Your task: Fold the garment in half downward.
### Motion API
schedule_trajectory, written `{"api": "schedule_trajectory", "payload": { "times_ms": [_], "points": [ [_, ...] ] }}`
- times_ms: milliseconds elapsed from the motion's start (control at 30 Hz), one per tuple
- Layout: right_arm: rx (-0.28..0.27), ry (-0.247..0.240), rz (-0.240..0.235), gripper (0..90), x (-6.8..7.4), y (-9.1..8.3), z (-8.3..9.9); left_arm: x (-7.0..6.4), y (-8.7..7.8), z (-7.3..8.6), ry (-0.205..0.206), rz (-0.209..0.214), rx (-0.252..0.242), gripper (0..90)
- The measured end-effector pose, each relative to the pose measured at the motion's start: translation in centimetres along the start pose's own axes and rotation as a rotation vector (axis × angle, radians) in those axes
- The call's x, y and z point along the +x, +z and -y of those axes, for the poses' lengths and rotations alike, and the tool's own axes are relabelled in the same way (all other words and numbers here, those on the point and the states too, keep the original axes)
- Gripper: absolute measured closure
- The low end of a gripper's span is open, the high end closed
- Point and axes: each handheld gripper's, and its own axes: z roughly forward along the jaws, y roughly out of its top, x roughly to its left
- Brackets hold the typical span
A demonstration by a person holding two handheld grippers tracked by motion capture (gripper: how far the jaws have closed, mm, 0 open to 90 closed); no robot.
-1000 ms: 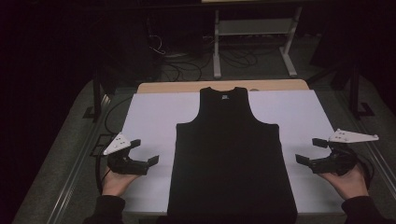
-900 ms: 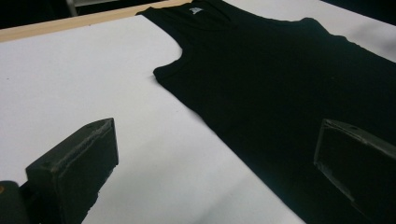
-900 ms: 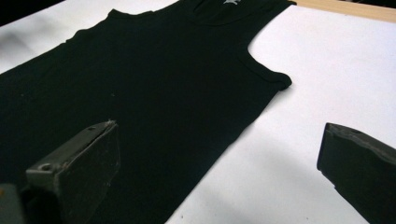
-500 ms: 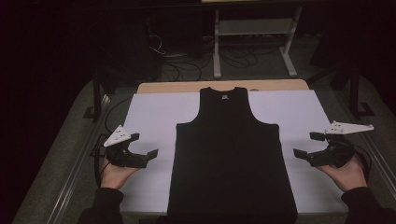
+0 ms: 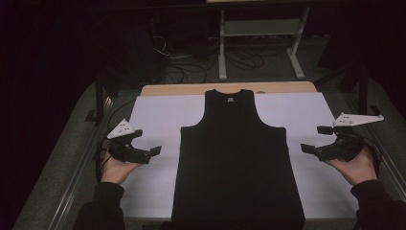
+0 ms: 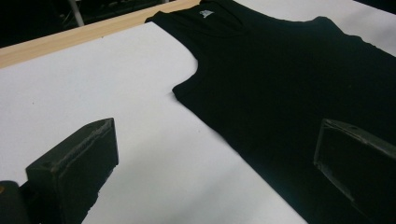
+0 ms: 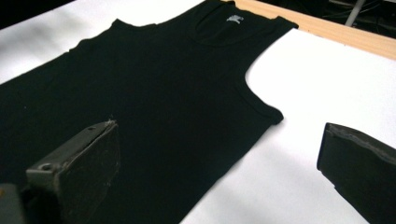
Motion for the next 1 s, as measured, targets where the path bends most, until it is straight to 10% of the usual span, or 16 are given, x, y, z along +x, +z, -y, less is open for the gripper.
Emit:
{"api": "schedule_trajectory", "payload": {
  "times_ms": [1000],
  "points": [
    [0.043, -0.042, -0.023, 0.0, -1.9, 1.5, -5.1, 1.4, 1.9, -5.6, 0.053, 0.057, 0.061, 0.0]
  ]
}}
